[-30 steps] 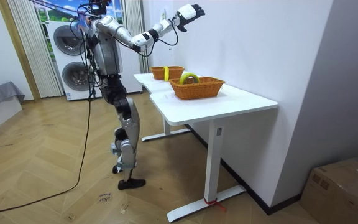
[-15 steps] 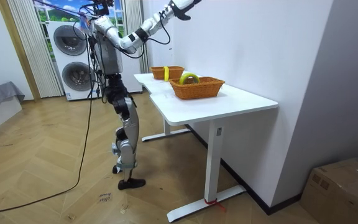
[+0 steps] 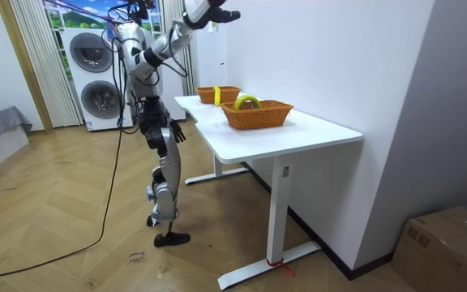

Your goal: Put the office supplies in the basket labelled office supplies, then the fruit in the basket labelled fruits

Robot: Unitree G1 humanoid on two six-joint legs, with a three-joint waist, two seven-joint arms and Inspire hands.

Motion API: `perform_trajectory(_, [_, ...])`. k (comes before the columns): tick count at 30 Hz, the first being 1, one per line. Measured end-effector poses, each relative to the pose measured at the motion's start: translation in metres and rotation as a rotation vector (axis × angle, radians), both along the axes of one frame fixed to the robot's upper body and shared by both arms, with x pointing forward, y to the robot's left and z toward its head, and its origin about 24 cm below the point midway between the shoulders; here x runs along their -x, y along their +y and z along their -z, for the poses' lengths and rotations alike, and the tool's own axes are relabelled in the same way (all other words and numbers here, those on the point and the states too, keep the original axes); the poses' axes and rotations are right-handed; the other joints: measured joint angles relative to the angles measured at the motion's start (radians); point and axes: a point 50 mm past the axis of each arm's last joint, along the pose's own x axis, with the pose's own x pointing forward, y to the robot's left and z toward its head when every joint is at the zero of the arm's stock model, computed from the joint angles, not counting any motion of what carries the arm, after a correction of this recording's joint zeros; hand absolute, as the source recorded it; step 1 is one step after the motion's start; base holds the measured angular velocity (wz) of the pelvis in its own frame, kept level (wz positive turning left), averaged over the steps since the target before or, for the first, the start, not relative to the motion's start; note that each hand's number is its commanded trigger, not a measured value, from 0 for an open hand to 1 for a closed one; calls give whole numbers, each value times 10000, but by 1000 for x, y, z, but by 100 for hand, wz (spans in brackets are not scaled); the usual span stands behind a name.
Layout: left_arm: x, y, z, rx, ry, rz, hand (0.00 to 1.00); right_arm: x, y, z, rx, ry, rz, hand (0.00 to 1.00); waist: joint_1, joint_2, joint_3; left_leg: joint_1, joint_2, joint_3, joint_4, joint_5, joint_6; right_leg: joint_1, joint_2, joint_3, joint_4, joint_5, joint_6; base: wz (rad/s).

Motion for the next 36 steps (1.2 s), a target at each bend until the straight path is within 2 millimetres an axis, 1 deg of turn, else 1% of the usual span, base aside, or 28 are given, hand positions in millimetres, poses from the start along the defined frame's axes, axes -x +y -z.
perform_trajectory(2, [4, 0, 0, -102, 101, -81, 0, 10, -7, 9, -534, -116, 680, 0, -72, -49, 32, 17, -16, 27, -12, -1, 0, -14, 1, 59, -13, -18, -24, -8])
perform_trajectory(3, [5, 0, 0, -109, 112, -90, 0, 12, -9, 10, -692, -188, 847, 0, -96, -37, 32, 35, -19, 35, -25, 0, 1, -11, 3, 54, -14, -19, -24, -9])
perform_trajectory(4, [4, 1, 0, -137, 84, -90, 0, 19, -15, 14, -997, -361, 1204, 0, -127, -12, 24, 82, -19, 94, -45, 0, 1, -21, 4, 60, -47, -20, -23, 0])
perform_trajectory(5, [3, 1, -1, -189, -14, -65, 0, 28, -23, 21, -1400, -485, 1584, 0, -158, -32, 7, 88, -11, 105, -46, -3, 5, -6, -6, 16, -137, -22, -20, 3])
perform_trajectory(6, [2, 2, -1, -208, -45, -51, 0, 33, -26, 24, -1653, -521, 1764, 0, -180, -45, 2, 84, -10, 105, -47, -3, 5, -3, -9, 5, -142, -26, -14, 4])
perform_trajectory(8, [2, 2, -2, -227, -124, -24, 0, 49, -37, 41, -2514, -384, 2492, 0, -319, -53, -1, 82, -9, 125, -59, -5, 4, -11, 6, 31, -159, -27, -13, -2])
perform_trajectory(9, [2, 2, -2, -240, -128, -18, 0, 53, -39, 45, -2735, -333, 2616, 0, -347, -51, -1, 88, -9, 141, -66, -6, 3, -12, 18, 72, -155, -27, -14, -12])
perform_trajectory(10, [2, 3, -3, -287, -124, 3, 0, 59, -43, 57, -3209, -199, 2963, 0, -374, -50, -2, 114, -12, 244, -68, -14, -12, -10, 73, 263, -126, -22, -21, -23])
perform_trajectory(11, [1, 5, -4, -331, -142, 33, 0, 66, -47, 70, -3779, -71, 3363, 0, -403, -47, -1, 109, 17, 292, -67, -28, -32, -5, 110, 284, -123, 16, -52, -22])
perform_trajectory(12, [0, 6, -4, -354, -150, 45, 0, 70, -50, 78, -4088, 17, 3610, 0, -429, -56, 4, 101, 32, 303, -68, -30, -35, -14, 115, 294, -125, 23, -59, -13])
perform_trajectory(14, [-2, 6, -4, -355, -205, 66, 0, 88, -56, 105, -5149, 309, 4652, 0, -594, -30, 2, 135, 35, 308, -112, -43, -54, -8, 137, 358, -143, 20, -61, -2])
perform_trajectory(15, [-1, 6, -4, -359, -195, 57, 0, 93, -57, 112, -5444, 294, 4915, 0, -643, -14, 10, 163, 39, 312, -131, -42, -56, -5, 145, 366, -154, 19, -63, -5])
perform_trajectory(17, [-5, 7, -6, -398, -374, 99, 0, 115, -59, 138, -6433, 605, 5925, 0, -666, 20, 8, 272, 56, 392, -199, -61, -88, 2, 176, 440, -121, -41, -89, -10])
perform_trajectory(18, [-5, 7, -6, -406, -383, 95, 0, 119, -59, 143, -6718, 639, 6084, 0, -678, 26, 9, 294, 54, 437, -224, -59, -92, -15, 189, 492, -107, -52, -93, -18])
perform_trajectory(19, [-3, 7, -6, -401, -352, 94, 0, 125, -59, 154, -7229, 680, 6370, 0, -746, 61, 5, 260, 52, 520, -229, -68, -106, -113, 208, 531, -96, -65, -103, -17])
perform_trajectory(21, [-2, 6, -6, -371, -341, 89, 0, 138, -59, 170, -7741, 1021, 7014, 0, -875, 92, -2, 166, 77, 534, -228, -64, -112, -163, 231, 587, -107, -59, -112, -7])
perform_trajectory(23, [-2, 5, -5, -286, -343, 107, 0, 161, -51, 197, -8469, 1467, 7980, 0, -921, 110, -32, 120, 128, 530, -228, -73, -136, -154, 268, 633, -97, -54, -121, 0])
perform_trajectory(24, [-2, 5, -5, -270, -341, 104, 0, 167, -49, 203, -8703, 1524, 8204, 0, -906, 113, -37, 121, 124, 531, -233, -75, -144, -151, 279, 636, -104, -54, -123, 0])
perform_trajectory(25, [-3, 5, -5, -263, -361, 112, 0, 176, -43, 215, -9114, 1752, 8600, 0, -909, 142, -44, 144, 122, 548, -228, -78, -153, -149, 298, 643, -105, -57, -131, -5])
perform_trajectory(26, [-4, 4, -5, -251, -394, 115, 0, 189, -37, 227, -9467, 2048, 9045, 0, -909, 204, -63, 193, 122, 553, -234, -74, -167, -141, 310, 647, -101, -64, -143, -5])
perform_trajectory(28, [-5, 2, -5, -201, -413, 115, 0, 206, -26, 244, -9891, 2564, 9646, 0, -894, 267, -91, 262, 126, 564, -254, -90, -186, -132, 318, 652, -103, -84, -162, -2])
perform_trajectory(29, [-4, 1, -4, -164, -387, 96, 0, 215, -16, 255, -10203, 2877, 9943, 0, -897, 347, -79, 278, 130, 574, -273, -96, -193, -119, 318, 654, -117, -103, -166, 0])
perform_trajectory(30, [-3, 1, -3, -147, -327, 75, 0, 219, -11, 261, -10399, 3023, 10069, 0, -883, 354, -78, 278, 135, 582, -278, -98, -196, -125, 317, 655, -114, -111, -169, 0])
perform_trajectory(32, [-6, -1, -1, -62, -302, 53, 0, 228, 11, 281, -11203, 3472, 10355, 0, -883, 420, -77, 281, 130, 566, -298, -106, -209, -130, 315, 677, -97, -136, -179, -4])
perform_trajectory(33, [-6, -2, -1, -33, -304, 47, 0, 230, 16, 285, -11387, 3540, 10393, 0, -882, 435, -74, 283, 126, 561, -302, -107, -210, -115, 310, 676, -88, -147, -179, 0])
perform_trajectory(34, [-7, -4, 0, 30, -319, 39, 0, 236, 24, 292, -11630, 3852, 10565, 0, -872, 523, -37, 282, 123, 551, -301, -107, -210, -106, 308, 654, -21, -158, -177, 0])
perform_trajectory(35, [-8, -6, 0, 74, -330, 121, 0, 235, 33, 299, -11814, 4402, 10373, 0, -843, 541, -30, 276, 112, 544, -291, -108, -209, -147, 290, 662, 30, -198, -174, 0])
perform_trajectory(36, [-9, -7, 1, 98, -331, 157, 0, 235, 38, 302, -11898, 4628, 10253, 0, -838, 547, -26, 274, 113, 542, -288, -108, -209, -157, 286, 659, 33, -210, -174, 0])
